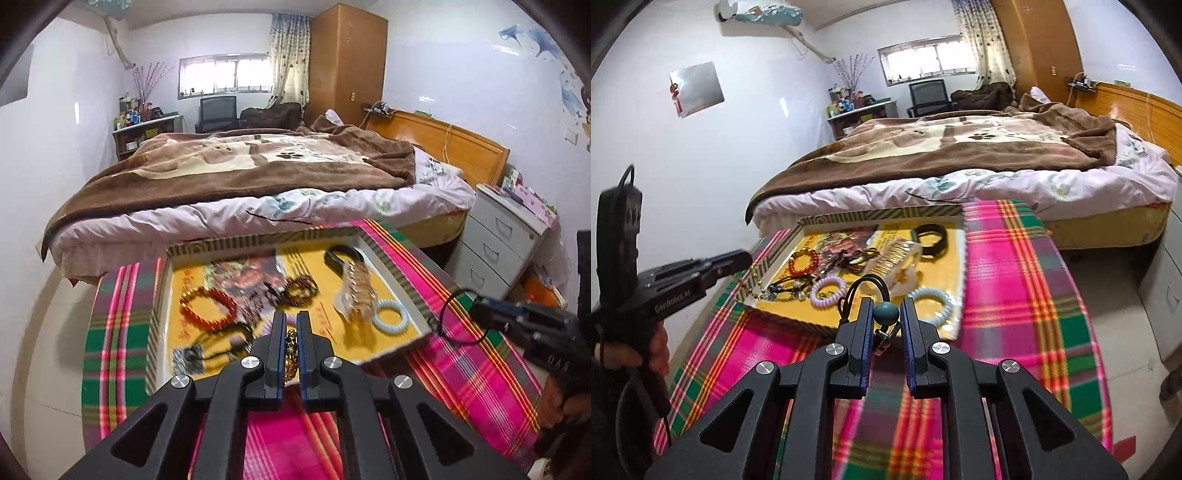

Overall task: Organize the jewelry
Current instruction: 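Carry the gold chain into the box with the left gripper while the right carries the teal-bead cord there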

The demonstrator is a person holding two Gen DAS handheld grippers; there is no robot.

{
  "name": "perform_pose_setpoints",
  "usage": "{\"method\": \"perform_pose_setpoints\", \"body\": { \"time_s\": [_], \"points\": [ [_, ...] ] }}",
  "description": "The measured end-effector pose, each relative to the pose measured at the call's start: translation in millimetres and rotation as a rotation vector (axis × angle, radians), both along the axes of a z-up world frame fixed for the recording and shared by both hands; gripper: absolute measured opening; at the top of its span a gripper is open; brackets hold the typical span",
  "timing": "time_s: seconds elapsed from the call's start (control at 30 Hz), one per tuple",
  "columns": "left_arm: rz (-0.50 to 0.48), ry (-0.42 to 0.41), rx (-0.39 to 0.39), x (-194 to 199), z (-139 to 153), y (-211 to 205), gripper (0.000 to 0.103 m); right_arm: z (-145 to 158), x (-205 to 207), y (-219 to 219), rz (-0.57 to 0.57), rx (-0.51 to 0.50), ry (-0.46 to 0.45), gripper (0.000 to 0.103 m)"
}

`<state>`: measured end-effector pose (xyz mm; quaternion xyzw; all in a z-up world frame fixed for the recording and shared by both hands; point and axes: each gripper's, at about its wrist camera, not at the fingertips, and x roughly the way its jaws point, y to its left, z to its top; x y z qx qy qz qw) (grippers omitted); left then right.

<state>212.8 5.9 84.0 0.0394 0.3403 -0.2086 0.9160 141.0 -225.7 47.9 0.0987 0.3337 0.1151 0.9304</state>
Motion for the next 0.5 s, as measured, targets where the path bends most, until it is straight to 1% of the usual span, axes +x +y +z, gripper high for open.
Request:
{"method": "perform_pose_setpoints", "body": {
  "time_s": [0.13, 0.27, 0.4, 0.5],
  "points": [
    [0.001, -0.012, 0.007, 17.2, 2.9, 3.0, 0.005, -2.9, 15.5, 15.5, 0.02, -0.005, 0.009, 0.015],
    [0.002, -0.008, -0.008, 32.2, -0.4, 6.4, 0.005, -8.9, 31.9, 30.6, 0.037, -0.018, 0.028, 0.015],
    [0.002, 0.021, -0.015, 40.2, -16.1, 9.7, 0.005, -17.7, 48.3, 39.7, 0.046, -0.026, 0.054, 0.015],
    [0.004, 0.063, -0.013, 45.6, -35.9, 11.5, 0.005, -30.5, 60.7, 49.1, 0.053, -0.05, 0.09, 0.015]
  ]
}}
